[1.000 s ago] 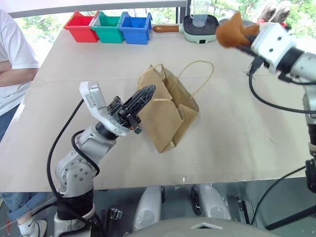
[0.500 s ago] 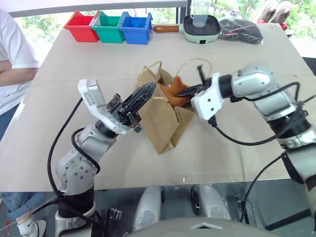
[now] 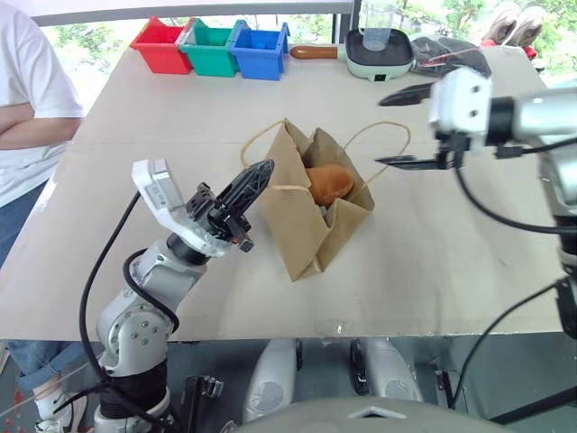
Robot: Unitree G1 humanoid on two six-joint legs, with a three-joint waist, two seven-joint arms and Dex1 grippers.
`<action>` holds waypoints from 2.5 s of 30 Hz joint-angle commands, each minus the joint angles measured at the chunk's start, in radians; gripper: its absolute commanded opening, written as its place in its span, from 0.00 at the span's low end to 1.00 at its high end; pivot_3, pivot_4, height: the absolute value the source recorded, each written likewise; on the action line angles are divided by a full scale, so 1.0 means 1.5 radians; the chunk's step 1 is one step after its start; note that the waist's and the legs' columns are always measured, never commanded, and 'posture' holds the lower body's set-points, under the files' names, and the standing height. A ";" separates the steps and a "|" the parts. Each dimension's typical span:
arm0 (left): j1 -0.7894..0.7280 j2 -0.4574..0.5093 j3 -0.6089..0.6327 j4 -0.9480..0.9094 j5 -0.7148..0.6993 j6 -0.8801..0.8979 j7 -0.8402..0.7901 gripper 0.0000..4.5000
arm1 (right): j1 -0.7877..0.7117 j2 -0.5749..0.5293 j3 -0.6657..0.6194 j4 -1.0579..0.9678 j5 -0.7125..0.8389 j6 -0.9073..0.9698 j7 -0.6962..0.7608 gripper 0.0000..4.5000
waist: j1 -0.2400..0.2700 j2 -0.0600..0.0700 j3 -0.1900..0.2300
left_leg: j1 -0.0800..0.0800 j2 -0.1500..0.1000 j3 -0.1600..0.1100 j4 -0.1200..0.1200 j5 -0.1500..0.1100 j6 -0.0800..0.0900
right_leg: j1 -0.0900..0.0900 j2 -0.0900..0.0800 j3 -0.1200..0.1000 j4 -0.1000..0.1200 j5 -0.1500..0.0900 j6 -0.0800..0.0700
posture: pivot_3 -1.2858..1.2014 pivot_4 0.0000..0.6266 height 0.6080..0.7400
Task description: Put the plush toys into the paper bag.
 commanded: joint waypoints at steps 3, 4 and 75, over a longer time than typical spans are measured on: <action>0.003 0.004 0.018 -0.031 0.006 -0.024 0.005 0.00 | 0.145 -0.024 -0.194 -0.152 0.200 0.424 -0.118 0.85 | 0.000 0.000 0.000 | -0.001 0.000 0.001 0.000 0.000 0.000 | -0.001 0.000 0.001 0.000 0.000 0.000 | 0.52 0.24 1.00; 0.002 0.007 0.015 -0.031 0.012 -0.026 0.001 0.00 | 0.178 -0.013 -0.216 -0.176 0.223 0.467 -0.140 0.85 | 0.000 0.001 0.000 | -0.001 0.000 0.001 0.000 0.000 0.000 | -0.001 0.000 0.001 0.000 0.000 0.000 | 0.52 0.24 1.00; -0.609 0.052 -0.173 0.820 0.444 -0.252 -0.400 0.00 | 0.113 0.201 -0.110 -0.263 0.413 0.345 -0.420 0.48 | -0.018 0.001 0.000 | -0.013 -0.002 0.003 0.002 0.000 0.000 | -0.013 0.004 0.000 0.002 0.000 0.001 | 0.52 0.24 1.00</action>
